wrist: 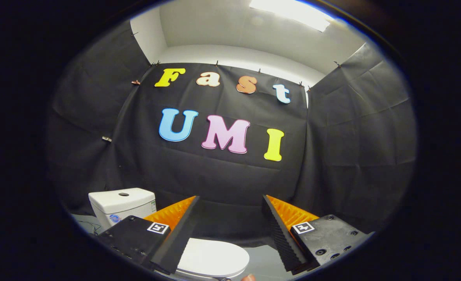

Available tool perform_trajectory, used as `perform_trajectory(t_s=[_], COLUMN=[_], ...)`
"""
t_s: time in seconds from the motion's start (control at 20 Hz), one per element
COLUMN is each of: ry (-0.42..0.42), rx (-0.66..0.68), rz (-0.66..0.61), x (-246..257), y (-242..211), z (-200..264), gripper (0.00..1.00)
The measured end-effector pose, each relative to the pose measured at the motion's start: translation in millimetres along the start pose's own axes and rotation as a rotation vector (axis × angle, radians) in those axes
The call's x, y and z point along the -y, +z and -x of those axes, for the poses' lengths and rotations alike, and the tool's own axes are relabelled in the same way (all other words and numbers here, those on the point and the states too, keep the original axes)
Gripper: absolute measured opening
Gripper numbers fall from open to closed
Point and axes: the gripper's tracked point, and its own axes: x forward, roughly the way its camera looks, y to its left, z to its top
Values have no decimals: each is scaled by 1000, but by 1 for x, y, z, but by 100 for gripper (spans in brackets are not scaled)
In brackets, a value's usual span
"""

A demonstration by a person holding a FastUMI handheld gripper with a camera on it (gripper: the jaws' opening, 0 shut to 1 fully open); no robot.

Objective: Open the toilet lid.

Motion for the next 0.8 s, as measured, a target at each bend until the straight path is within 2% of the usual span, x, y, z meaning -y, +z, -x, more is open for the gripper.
perform_trajectory(t_s=[0.25,0.5,0.8], ry=[30,111,160], rx=[-23,-99,-255], rz=[-18,-93,-224], x=[-8,-25,-32], y=[-60,-125,-202], z=[4,14,23], gripper=[99,98,99])
